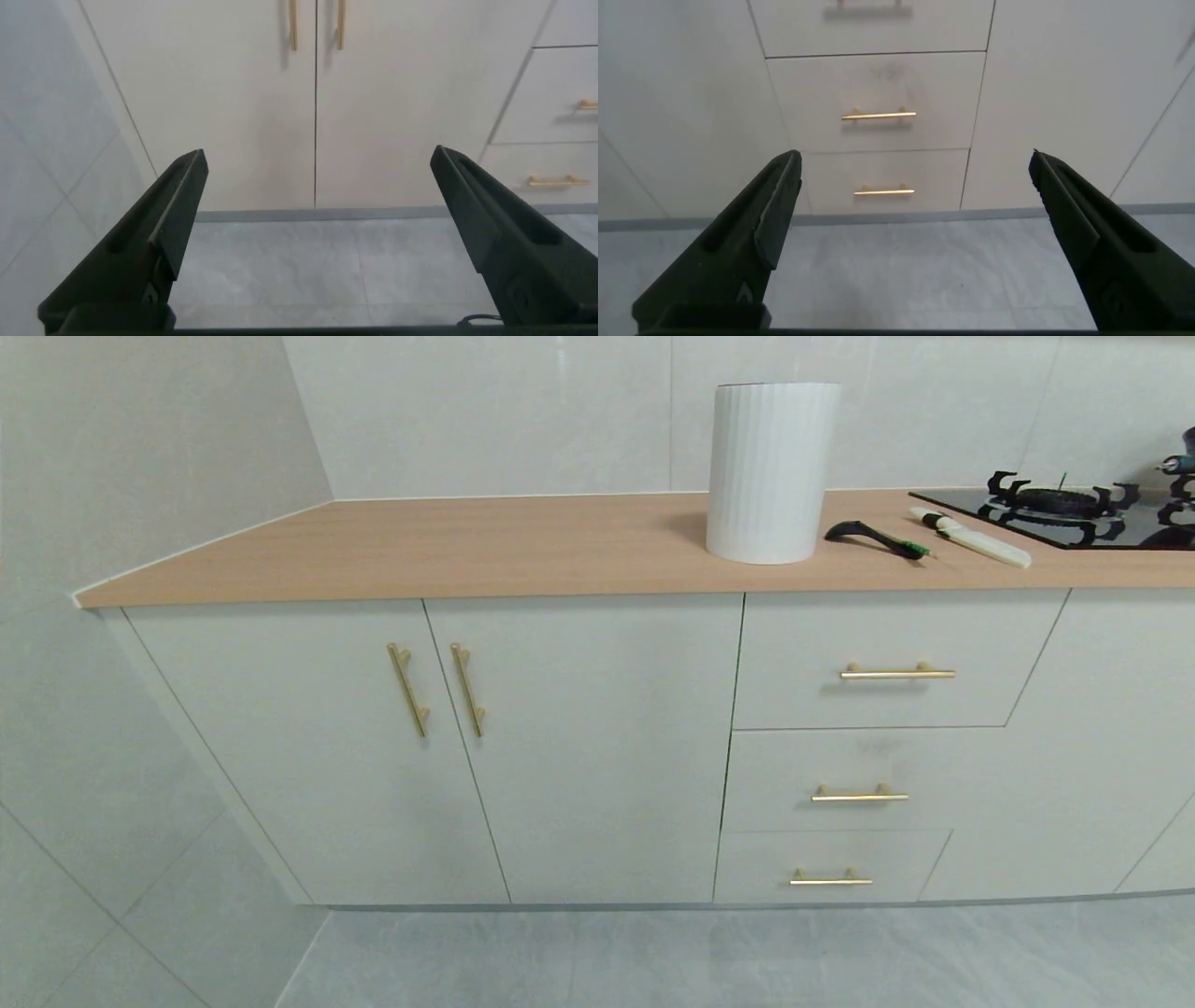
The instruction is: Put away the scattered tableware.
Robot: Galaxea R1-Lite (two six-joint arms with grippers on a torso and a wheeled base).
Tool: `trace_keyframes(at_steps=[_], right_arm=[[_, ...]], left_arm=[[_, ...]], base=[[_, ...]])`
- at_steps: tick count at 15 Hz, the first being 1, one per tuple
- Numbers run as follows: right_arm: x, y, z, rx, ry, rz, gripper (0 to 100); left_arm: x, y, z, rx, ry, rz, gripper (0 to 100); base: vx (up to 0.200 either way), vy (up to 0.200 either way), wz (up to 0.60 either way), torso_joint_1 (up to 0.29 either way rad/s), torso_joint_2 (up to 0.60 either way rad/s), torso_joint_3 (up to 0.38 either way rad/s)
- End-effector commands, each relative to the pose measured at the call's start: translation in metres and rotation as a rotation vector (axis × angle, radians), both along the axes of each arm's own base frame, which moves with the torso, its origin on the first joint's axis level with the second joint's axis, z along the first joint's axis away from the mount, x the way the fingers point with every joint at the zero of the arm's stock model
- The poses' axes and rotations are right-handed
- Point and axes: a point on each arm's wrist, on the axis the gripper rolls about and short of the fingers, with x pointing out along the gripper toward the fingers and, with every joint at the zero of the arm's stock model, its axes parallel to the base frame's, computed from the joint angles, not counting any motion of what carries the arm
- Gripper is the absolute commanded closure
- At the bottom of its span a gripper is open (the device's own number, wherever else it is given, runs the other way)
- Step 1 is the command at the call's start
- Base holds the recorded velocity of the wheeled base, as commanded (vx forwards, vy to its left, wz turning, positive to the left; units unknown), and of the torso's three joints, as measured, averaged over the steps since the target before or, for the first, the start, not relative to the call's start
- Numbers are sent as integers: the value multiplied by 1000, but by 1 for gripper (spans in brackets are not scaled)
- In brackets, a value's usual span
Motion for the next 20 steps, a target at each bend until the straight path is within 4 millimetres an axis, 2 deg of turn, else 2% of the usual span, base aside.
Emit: trace_keyframes(at_steps=[1, 6, 18, 19, 20], right_arm=[[0, 0, 0, -2, 2, 0, 0], [0, 0, 0, 0, 2, 0, 0], [0, 0, 0, -15, -1, 1, 0], [-1, 0, 5, -25, -13, 1, 0], [-5, 0, 36, -15, -70, 5, 0]], left_arm=[[0, 0, 0, 0, 1, 0, 0], [0, 0, 0, 0, 0, 0, 0], [0, 0, 0, -5, 1, 1, 0], [0, 0, 0, -5, 1, 1, 0], [0, 0, 0, -5, 1, 1, 0]], base=[[200, 0, 0, 2, 2, 7], [200, 0, 0, 0, 3, 2], [0, 0, 0, 0, 0, 0], [0, 0, 0, 0, 0, 0], [0, 0, 0, 0, 0, 0]])
